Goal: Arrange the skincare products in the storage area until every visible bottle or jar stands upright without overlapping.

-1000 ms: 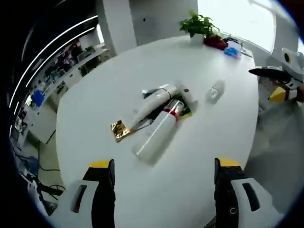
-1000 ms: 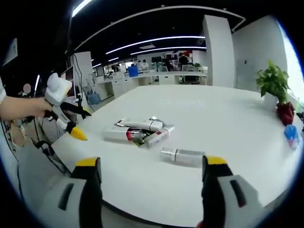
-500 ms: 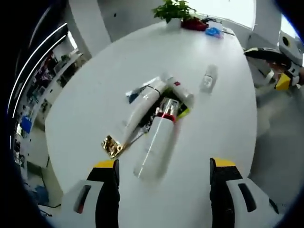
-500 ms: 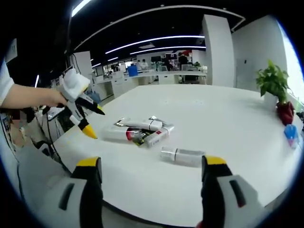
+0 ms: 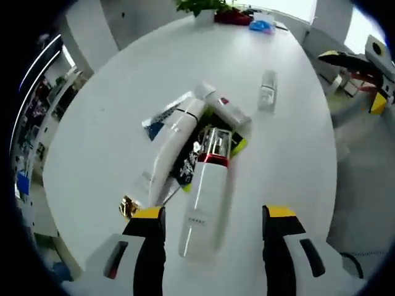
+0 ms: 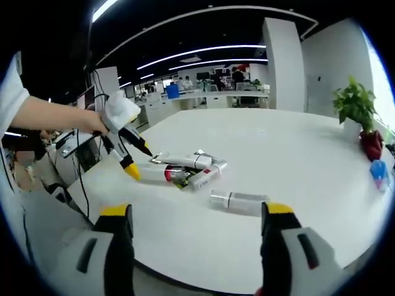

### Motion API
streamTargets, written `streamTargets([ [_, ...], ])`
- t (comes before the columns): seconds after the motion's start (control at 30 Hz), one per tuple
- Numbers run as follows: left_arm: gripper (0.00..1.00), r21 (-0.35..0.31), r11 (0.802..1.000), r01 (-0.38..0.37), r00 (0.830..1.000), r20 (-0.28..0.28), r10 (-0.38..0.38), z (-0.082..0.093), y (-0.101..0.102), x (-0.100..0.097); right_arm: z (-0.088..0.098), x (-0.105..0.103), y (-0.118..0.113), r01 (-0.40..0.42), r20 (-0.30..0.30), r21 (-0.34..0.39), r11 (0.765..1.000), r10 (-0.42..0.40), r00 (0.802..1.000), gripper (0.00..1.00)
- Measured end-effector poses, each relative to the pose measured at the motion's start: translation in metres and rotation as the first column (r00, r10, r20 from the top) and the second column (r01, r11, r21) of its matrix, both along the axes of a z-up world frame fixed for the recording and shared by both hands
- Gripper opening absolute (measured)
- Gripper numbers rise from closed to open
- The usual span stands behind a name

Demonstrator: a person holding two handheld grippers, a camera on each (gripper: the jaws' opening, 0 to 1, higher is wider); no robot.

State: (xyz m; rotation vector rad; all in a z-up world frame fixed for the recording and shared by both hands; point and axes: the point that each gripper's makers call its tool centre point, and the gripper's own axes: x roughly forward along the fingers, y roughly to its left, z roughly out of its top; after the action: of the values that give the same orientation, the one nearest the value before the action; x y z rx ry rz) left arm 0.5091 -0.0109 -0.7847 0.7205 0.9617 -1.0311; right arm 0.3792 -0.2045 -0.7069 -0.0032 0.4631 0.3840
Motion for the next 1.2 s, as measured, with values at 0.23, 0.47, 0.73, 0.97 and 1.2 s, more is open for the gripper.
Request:
streamTargets([
  [0.23,0.53,0.056,0.996,0.072,0.997,-0.015,-0.072,-0.011,-0.002,0.005,-0.001,0.0,0.0,0.0,-0.006,0.001,1.0,0.0,1.0,0.85],
  [0.47,0.44,0.073,0.987,0.146,0.989,-0.046,-0.142,-0.018,-0.006,0.004,-0.002,0.0,-0.001,0.003,-0.008,-0.003,1.0,-0.003,1.0,0.85],
  [0.73,0.39,0.1,0.977,0.19,0.981,-0.068,-0.184,-0.028,-0.013,0.009,-0.002,0.0,-0.002,0.013,-0.011,-0.004,1.0,-0.013,1.0,0.85],
  [0.97,0.36,0.133,0.968,0.215,0.974,-0.097,-0.203,-0.039,-0.012,0.006,-0.003,0.0,-0.003,0.014,-0.013,-0.008,1.0,-0.014,1.0,0.84],
  [1.2,0.27,0.143,0.969,0.2,0.976,-0.113,-0.184,-0.042,-0.009,0.007,-0.003,0.0,-0.002,0.015,-0.017,-0.011,1.0,-0.015,1.0,0.84],
])
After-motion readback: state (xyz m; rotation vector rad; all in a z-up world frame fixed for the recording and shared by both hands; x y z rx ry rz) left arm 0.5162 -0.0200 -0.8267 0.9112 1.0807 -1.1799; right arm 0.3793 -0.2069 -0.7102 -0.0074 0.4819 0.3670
